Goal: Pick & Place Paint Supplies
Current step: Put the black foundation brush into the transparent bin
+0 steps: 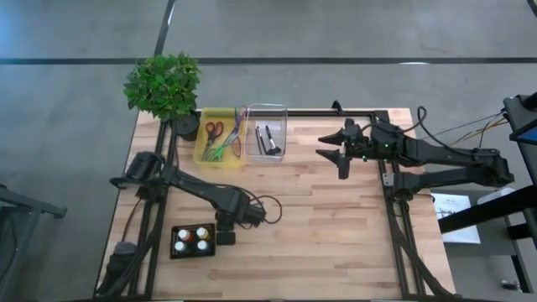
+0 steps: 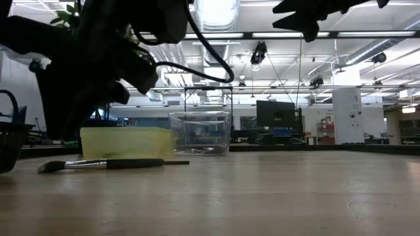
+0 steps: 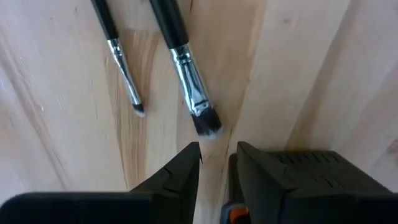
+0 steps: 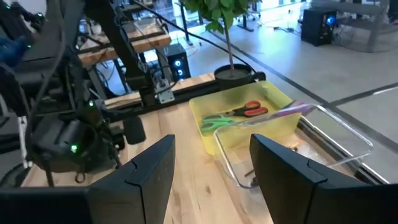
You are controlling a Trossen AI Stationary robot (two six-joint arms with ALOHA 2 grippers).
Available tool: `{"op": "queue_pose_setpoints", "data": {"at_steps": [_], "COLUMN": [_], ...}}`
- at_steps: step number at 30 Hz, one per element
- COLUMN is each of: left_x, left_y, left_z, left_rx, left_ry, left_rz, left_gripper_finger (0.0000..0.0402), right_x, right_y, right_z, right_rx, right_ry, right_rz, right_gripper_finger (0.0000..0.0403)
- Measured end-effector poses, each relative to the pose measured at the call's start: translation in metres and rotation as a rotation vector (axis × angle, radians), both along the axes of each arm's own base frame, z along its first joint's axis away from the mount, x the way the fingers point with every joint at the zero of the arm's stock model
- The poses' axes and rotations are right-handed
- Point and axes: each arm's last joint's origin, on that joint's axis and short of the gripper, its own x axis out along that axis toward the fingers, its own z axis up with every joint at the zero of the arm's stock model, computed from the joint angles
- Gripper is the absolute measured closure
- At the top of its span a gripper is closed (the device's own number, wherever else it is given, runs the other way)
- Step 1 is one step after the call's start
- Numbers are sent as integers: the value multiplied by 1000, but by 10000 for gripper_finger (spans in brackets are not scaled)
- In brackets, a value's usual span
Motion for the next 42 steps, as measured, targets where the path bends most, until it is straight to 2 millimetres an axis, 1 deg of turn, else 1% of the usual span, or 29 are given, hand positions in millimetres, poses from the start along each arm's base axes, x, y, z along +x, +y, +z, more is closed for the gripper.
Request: {"op": "queue_pose_setpoints", "data": {"at_steps": [10, 15, 21, 25, 28, 31, 35, 36, 42], "left_x": [9, 1, -7, -11, -11, -10, -10, -9, -4], "left_y": [8, 11, 14, 15, 15, 15, 17, 17, 17], "left_z": [-4, -18, -32, -38, -38, -38, -38, -38, -35], "left_rx": [-39, -69, -55, -54, -50, -30, -18, -19, -31], "left_ry": [-72, -41, -17, -14, -20, -27, -30, -37, -63], "left_rz": [53, 76, 123, 139, 147, 144, 145, 147, 146], "left_gripper_finger": [285, 285, 285, 285, 289, 311, 376, 386, 393], "right_x": [0, -1, -3, -4, -4, -4, -4, -4, -4], "right_y": [1, 1, 1, 1, 1, 1, 1, 1, 1], "right_z": [-14, -16, -14, -13, -13, -13, -13, -13, -13], "right_rx": [5, 2, -4, -5, -5, -5, -9, -10, -10], "right_ry": [30, 33, 18, 13, 14, 15, 15, 15, 16], "right_rz": [2, 3, 4, 3, 4, 4, 4, 4, 5], "right_gripper_finger": [197, 197, 197, 197, 197, 197, 197, 197, 197]}}
